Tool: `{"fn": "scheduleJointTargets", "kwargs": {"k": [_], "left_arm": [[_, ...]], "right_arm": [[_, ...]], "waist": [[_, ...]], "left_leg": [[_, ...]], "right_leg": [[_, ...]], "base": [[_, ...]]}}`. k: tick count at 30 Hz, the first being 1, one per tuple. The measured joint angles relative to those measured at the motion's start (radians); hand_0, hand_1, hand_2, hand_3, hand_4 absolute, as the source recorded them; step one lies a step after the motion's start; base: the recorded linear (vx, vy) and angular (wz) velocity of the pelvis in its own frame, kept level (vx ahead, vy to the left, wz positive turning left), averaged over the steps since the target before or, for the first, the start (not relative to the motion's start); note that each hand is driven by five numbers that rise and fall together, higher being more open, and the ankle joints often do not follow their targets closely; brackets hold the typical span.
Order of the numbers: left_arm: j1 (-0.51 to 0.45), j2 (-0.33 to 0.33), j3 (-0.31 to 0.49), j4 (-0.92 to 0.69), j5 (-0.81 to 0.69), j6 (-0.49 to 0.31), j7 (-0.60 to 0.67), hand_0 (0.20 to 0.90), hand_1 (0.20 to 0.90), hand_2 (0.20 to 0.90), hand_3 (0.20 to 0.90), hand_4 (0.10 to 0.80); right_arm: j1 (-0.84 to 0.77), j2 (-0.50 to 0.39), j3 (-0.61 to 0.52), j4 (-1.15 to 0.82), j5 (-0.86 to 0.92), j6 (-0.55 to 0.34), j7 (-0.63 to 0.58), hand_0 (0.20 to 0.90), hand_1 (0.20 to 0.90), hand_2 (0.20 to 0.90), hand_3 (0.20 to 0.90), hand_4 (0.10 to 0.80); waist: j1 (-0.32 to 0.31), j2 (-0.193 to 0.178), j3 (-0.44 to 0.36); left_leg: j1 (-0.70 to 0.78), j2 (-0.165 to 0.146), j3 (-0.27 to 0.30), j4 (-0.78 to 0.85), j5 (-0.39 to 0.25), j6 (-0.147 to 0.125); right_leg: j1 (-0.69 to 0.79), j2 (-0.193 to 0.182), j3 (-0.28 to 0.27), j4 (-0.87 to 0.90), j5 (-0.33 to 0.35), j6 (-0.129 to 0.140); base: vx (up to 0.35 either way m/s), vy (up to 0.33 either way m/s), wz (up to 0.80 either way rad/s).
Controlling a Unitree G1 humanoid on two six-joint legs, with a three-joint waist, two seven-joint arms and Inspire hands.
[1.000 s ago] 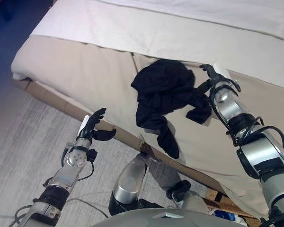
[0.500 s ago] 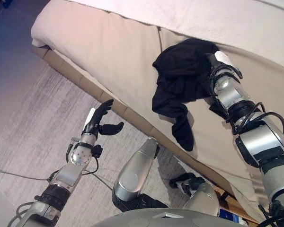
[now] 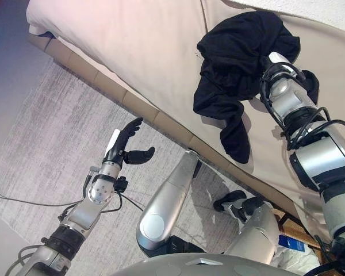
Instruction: Pick up the clothes from the bed and place them into the basket
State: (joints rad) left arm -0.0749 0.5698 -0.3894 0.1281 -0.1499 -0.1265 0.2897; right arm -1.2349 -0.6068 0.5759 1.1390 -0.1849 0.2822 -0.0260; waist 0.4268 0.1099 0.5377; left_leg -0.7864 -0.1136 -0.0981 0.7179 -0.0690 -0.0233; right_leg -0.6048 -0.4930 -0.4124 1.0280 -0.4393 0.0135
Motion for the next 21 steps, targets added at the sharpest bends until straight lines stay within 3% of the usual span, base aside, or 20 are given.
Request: {"fn": "scheduleJointTargets", "kwargs": {"k": [1,3,5,6,7,8,9,13,16,21], "left_arm": [[0.009,0.001,-0.003,-0.002,-0.005,-0.003,0.004,0.900,0.900,0.900,0.900,0.800],[0.021,-0.001,-0.005,-0.001,-0.006,-0.003,0.011,0.900,0.900,0.900,0.900,0.800],[0.006,0.002,-0.005,-0.004,-0.006,-0.010,0.019,0.900,0.900,0.900,0.900,0.800],[-0.006,0.007,-0.007,-0.006,-0.006,-0.010,0.023,0.900,0.900,0.900,0.900,0.800],[0.010,-0.010,-0.007,-0.007,-0.006,-0.010,0.036,0.900,0.900,0.900,0.900,0.800],[0.034,-0.005,-0.006,-0.007,-0.006,-0.009,0.038,0.900,0.900,0.900,0.900,0.800],[0.026,-0.005,-0.009,0.003,-0.006,-0.005,0.035,0.900,0.900,0.900,0.900,0.800],[0.004,-0.008,-0.007,0.003,-0.006,-0.005,0.039,0.900,0.900,0.900,0.900,0.800],[-0.006,-0.008,-0.006,0.003,-0.006,-0.004,0.040,0.900,0.900,0.900,0.900,0.800],[-0.038,-0.009,-0.006,0.002,-0.005,0.008,0.044,0.900,0.900,0.900,0.900,0.800]], "right_arm": [[-0.004,0.002,0.001,0.002,0.005,-0.006,-0.021,0.300,0.300,0.300,0.200,0.100],[-0.006,-0.001,-0.003,0.003,0.021,-0.022,-0.054,0.300,0.300,0.300,0.200,0.100],[-0.009,-0.011,-0.017,0.003,0.030,-0.020,-0.087,0.300,0.300,0.300,0.200,0.100],[-0.013,-0.017,-0.019,0.003,0.037,-0.018,-0.106,0.300,0.300,0.300,0.200,0.100],[-0.027,-0.012,-0.029,-0.003,0.048,-0.022,-0.129,0.300,0.300,0.300,0.200,0.100],[-0.020,0.006,-0.026,-0.009,0.053,-0.033,-0.147,0.300,0.300,0.300,0.200,0.100],[-0.006,0.005,-0.025,-0.010,0.067,-0.039,-0.155,0.300,0.300,0.300,0.200,0.100],[0.027,-0.001,-0.026,-0.048,0.069,-0.034,-0.187,0.300,0.300,0.300,0.200,0.100],[0.072,0.000,-0.026,-0.133,0.086,-0.035,-0.216,0.300,0.300,0.300,0.200,0.100],[0.097,-0.007,-0.026,-0.224,0.094,-0.038,-0.276,0.300,0.300,0.300,0.200,0.100]], "waist": [[0.002,0.005,0.000],[-0.003,0.009,-0.001],[-0.016,0.009,-0.001],[-0.018,-0.010,-0.002],[-0.008,0.024,0.000],[-0.010,0.031,-0.004],[-0.024,0.031,-0.002],[-0.025,0.032,-0.001],[-0.036,0.031,0.000],[-0.066,0.026,0.002]], "left_leg": [[-0.014,-0.002,0.000,0.032,-0.017,0.010],[-0.023,-0.006,0.002,0.050,-0.018,0.009],[-0.039,-0.007,0.004,0.053,-0.018,0.009],[-0.054,-0.026,0.027,0.060,-0.031,-0.016],[-0.081,-0.024,0.020,0.212,-0.060,0.021],[-0.029,-0.016,0.015,0.220,-0.119,0.034],[-0.027,-0.013,0.025,0.209,-0.104,0.038],[0.037,-0.009,0.038,0.173,-0.104,0.050],[0.136,-0.005,0.055,0.113,-0.096,0.059],[0.290,0.016,0.089,0.016,-0.093,0.065]], "right_leg": [[-0.016,0.006,0.019,0.019,0.000,0.001],[-0.034,0.016,0.048,0.084,-0.002,0.001],[-0.048,0.046,0.036,0.227,-0.034,-0.056],[-0.017,0.069,0.038,0.127,-0.135,-0.106],[-0.021,0.084,0.049,0.132,-0.150,-0.065],[-0.015,0.091,0.046,0.133,-0.141,-0.066],[-0.004,0.085,0.041,0.129,-0.133,-0.054],[0.053,0.083,0.042,0.083,-0.117,-0.054],[0.143,0.087,0.041,0.014,-0.083,-0.026],[0.284,0.093,0.027,-0.102,-0.039,0.000]], "base": [[-0.119,-0.036,-0.29],[-0.083,-0.035,-0.07],[-0.064,-0.029,0.38],[-0.050,-0.032,0.08],[-0.049,-0.038,-0.27],[-0.040,-0.038,-0.28],[-0.042,-0.038,-0.06],[-0.036,-0.025,-0.03],[-0.019,-0.011,-0.16],[0.014,-0.007,-0.26]]}}
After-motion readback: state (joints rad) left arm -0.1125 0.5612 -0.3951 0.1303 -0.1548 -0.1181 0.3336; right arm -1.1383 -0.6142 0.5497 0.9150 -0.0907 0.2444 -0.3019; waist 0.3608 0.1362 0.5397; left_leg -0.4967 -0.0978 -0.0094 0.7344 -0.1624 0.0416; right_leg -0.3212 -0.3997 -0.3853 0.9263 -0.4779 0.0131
